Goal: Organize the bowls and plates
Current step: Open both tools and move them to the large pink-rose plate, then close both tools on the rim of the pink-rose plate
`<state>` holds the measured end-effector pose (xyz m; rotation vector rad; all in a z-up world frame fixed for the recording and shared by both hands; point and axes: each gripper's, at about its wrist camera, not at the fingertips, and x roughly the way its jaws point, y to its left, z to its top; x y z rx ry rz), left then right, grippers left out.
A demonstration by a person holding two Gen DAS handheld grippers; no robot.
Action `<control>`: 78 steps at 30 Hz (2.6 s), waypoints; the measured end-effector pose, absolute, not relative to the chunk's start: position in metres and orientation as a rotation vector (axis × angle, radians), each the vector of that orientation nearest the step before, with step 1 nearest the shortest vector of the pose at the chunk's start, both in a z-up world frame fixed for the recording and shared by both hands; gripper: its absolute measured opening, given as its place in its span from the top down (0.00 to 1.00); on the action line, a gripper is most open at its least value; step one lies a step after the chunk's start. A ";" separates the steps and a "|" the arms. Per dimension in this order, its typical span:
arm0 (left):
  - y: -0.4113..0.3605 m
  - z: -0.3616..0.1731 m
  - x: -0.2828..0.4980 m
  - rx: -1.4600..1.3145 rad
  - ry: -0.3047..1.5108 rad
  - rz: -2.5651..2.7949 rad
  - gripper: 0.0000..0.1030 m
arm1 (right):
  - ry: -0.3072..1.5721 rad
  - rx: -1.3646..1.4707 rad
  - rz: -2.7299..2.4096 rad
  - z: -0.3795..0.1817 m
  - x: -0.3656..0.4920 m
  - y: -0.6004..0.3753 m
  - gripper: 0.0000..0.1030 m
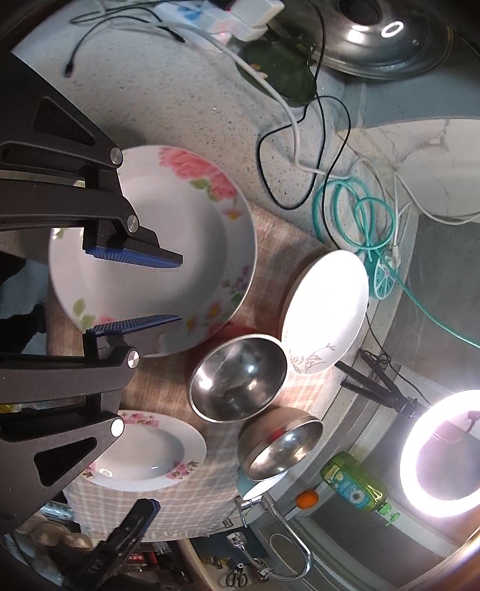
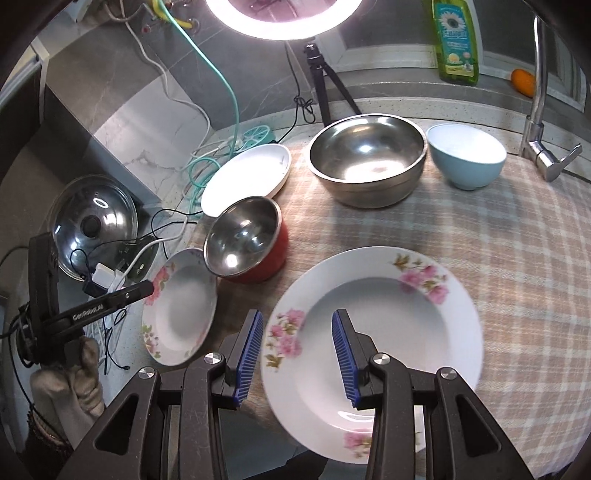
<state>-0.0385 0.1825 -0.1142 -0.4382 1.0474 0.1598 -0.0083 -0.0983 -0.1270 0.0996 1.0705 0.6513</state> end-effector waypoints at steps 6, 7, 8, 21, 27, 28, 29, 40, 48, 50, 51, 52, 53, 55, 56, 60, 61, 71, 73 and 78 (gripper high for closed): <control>0.197 -0.117 -0.023 -0.374 1.077 0.121 0.76 | 1.080 0.137 0.647 -0.131 -0.015 -0.074 0.65; 0.197 -0.117 -0.021 -0.347 1.082 0.118 0.76 | 1.081 0.140 0.644 -0.132 -0.016 -0.071 0.65; 0.198 -0.117 -0.021 -0.324 1.084 0.117 0.76 | 1.083 0.142 0.641 -0.132 -0.017 -0.067 0.65; 0.214 -0.124 -0.023 -0.114 1.139 0.065 0.76 | 1.118 0.125 0.595 -0.144 -0.028 -0.025 0.65; 0.228 -0.130 -0.030 -0.099 1.162 0.053 0.76 | 1.160 0.149 0.583 -0.160 -0.028 -0.010 0.66; 0.233 -0.132 -0.031 -0.117 1.171 0.046 0.76 | 1.165 0.153 0.582 -0.162 -0.028 -0.008 0.66; 0.239 -0.134 -0.032 -0.143 1.181 0.036 0.76 | 1.173 0.159 0.580 -0.165 -0.028 -0.005 0.66; 0.272 -0.148 -0.040 -0.223 1.221 0.017 0.76 | 1.228 0.167 0.579 -0.181 -0.025 0.017 0.70; 0.272 -0.157 -0.040 -0.227 1.239 -0.006 0.76 | 1.251 0.146 0.578 -0.192 -0.019 0.031 0.72; 0.272 -0.158 -0.040 -0.228 1.241 -0.010 0.76 | 1.257 0.136 0.577 -0.195 -0.018 0.034 0.73; 0.272 -0.159 -0.040 -0.227 1.242 -0.009 0.76 | 1.260 0.132 0.577 -0.196 -0.018 0.034 0.73; 0.272 -0.159 -0.039 -0.228 1.244 -0.008 0.76 | 1.263 0.131 0.578 -0.197 -0.017 0.034 0.74; 0.273 -0.160 -0.040 -0.231 1.244 -0.007 0.76 | 1.267 0.131 0.580 -0.198 -0.017 0.034 0.76; 0.274 -0.161 -0.040 -0.236 1.247 -0.005 0.76 | 1.270 0.129 0.582 -0.199 -0.015 0.036 0.77; 0.274 -0.162 -0.039 -0.239 1.248 -0.005 0.76 | 1.272 0.129 0.583 -0.199 -0.015 0.037 0.77; 0.274 -0.165 -0.039 -0.242 1.257 -0.009 0.76 | 1.286 0.136 0.589 -0.202 -0.012 0.041 0.80; 0.273 -0.166 -0.039 -0.242 1.259 -0.009 0.76 | 1.289 0.135 0.591 -0.203 -0.012 0.042 0.80; 0.271 -0.170 -0.037 -0.233 1.265 -0.019 0.85 | 1.307 0.140 0.606 -0.206 -0.009 0.048 0.86; 0.271 -0.170 -0.037 -0.238 1.266 -0.024 0.87 | 1.310 0.144 0.615 -0.207 -0.009 0.049 0.88; 0.270 -0.171 -0.037 -0.239 1.269 -0.028 0.88 | 1.316 0.155 0.624 -0.207 -0.008 0.049 0.90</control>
